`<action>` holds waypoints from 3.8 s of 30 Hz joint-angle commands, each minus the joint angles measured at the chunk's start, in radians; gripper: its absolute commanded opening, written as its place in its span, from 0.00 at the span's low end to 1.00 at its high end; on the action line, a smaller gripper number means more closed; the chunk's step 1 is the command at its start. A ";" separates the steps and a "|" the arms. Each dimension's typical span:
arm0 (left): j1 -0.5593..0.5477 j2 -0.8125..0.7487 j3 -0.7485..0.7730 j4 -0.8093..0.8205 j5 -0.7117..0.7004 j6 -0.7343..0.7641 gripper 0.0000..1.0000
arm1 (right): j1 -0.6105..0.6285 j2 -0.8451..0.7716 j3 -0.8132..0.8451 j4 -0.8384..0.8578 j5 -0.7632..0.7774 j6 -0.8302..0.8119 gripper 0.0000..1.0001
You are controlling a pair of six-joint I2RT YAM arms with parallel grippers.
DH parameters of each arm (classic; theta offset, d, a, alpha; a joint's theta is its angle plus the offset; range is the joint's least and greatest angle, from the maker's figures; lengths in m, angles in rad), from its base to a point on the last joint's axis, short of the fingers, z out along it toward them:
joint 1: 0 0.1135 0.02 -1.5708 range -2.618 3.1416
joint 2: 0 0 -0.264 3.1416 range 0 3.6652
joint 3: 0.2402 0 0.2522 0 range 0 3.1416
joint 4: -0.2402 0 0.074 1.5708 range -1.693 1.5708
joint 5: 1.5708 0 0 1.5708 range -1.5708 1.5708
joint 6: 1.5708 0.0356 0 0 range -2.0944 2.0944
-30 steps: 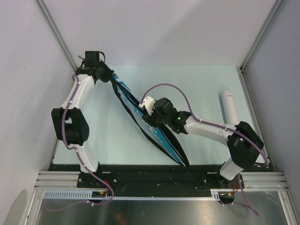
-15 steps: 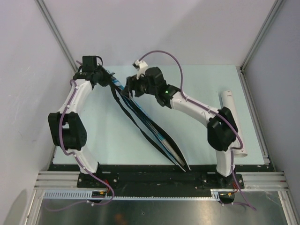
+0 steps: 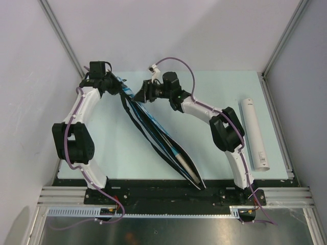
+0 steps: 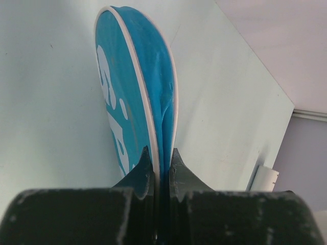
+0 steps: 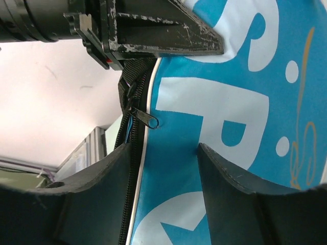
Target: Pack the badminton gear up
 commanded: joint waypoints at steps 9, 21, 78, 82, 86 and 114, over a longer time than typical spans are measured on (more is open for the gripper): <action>-0.003 -0.028 -0.032 -0.028 0.063 0.015 0.00 | 0.010 0.099 0.140 0.191 -0.119 0.156 0.52; 0.000 -0.032 -0.041 -0.026 0.052 0.006 0.00 | 0.027 0.148 0.257 0.091 -0.125 0.140 0.40; 0.187 -0.115 -0.026 -0.028 -0.200 -0.074 0.00 | 0.122 -0.258 0.001 -0.538 0.284 -0.423 0.00; 0.217 -0.118 -0.001 -0.029 -0.281 -0.103 0.00 | 0.128 -0.336 -0.097 -0.540 0.325 -0.442 0.00; 0.260 -0.104 0.049 -0.034 -0.362 -0.094 0.00 | 0.116 -0.473 -0.322 -0.530 0.393 -0.449 0.00; 0.314 -0.009 0.180 -0.034 -0.563 -0.014 0.00 | 0.010 -1.051 -1.062 -0.607 0.579 -0.248 0.00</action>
